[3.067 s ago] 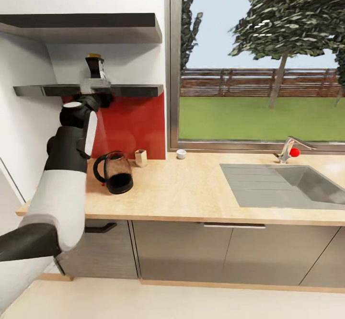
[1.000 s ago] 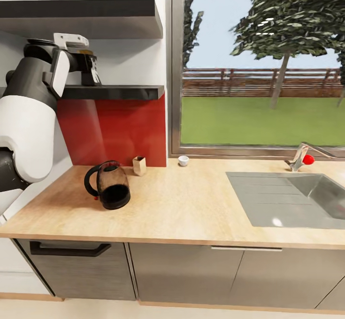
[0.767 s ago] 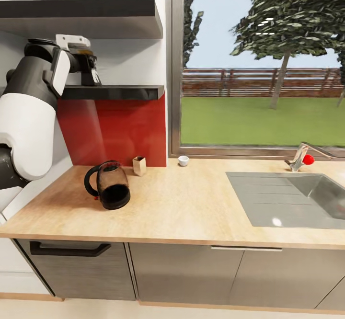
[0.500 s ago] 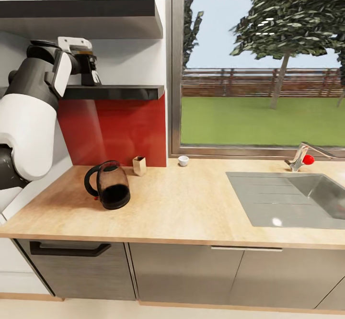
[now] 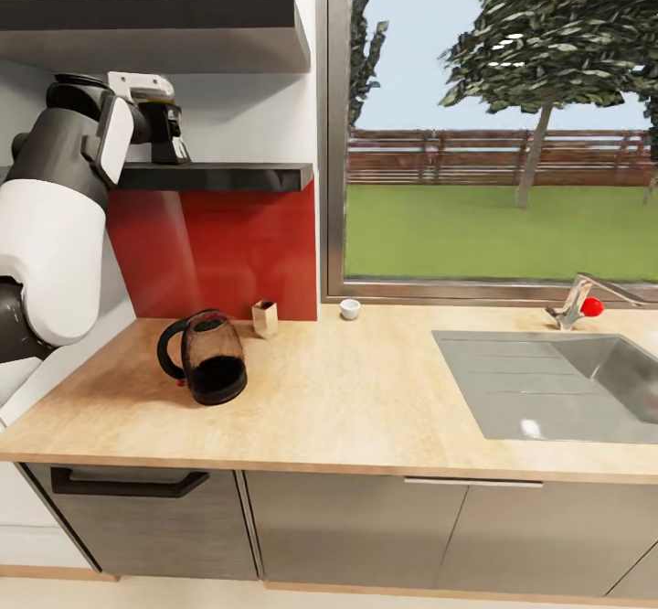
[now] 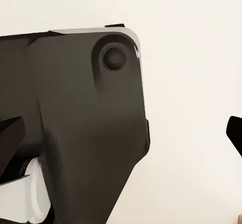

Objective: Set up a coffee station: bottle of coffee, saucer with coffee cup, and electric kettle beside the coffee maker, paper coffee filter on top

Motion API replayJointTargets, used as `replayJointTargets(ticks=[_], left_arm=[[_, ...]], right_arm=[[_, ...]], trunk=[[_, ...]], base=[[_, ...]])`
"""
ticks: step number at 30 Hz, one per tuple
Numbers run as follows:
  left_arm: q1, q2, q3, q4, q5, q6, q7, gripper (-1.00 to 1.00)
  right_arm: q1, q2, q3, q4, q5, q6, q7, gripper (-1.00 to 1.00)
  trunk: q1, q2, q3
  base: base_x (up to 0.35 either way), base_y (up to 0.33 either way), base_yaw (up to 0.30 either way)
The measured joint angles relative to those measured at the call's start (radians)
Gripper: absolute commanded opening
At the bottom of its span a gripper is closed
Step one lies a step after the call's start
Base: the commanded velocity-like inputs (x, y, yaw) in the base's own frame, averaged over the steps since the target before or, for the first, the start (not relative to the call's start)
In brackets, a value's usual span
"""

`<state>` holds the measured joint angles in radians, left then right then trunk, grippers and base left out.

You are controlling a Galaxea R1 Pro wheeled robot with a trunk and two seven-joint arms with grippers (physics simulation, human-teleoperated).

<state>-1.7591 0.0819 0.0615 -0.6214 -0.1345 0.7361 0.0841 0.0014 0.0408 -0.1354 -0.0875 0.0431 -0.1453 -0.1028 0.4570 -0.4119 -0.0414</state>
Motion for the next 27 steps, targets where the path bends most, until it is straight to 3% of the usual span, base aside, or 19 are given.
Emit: replayJointTargets(ticks=[27], left_arm=[[0.008, 0.024, -0.003, -0.079, 0.000, 0.014, 0.000, 1.00]], right_arm=[[0.000, 0.001, 0.000, 0.002, 0.000, 0.000, -0.002, 1.00]], trunk=[[0.000, 0.000, 0.000]], base=[[0.105, 0.000, 0.000]])
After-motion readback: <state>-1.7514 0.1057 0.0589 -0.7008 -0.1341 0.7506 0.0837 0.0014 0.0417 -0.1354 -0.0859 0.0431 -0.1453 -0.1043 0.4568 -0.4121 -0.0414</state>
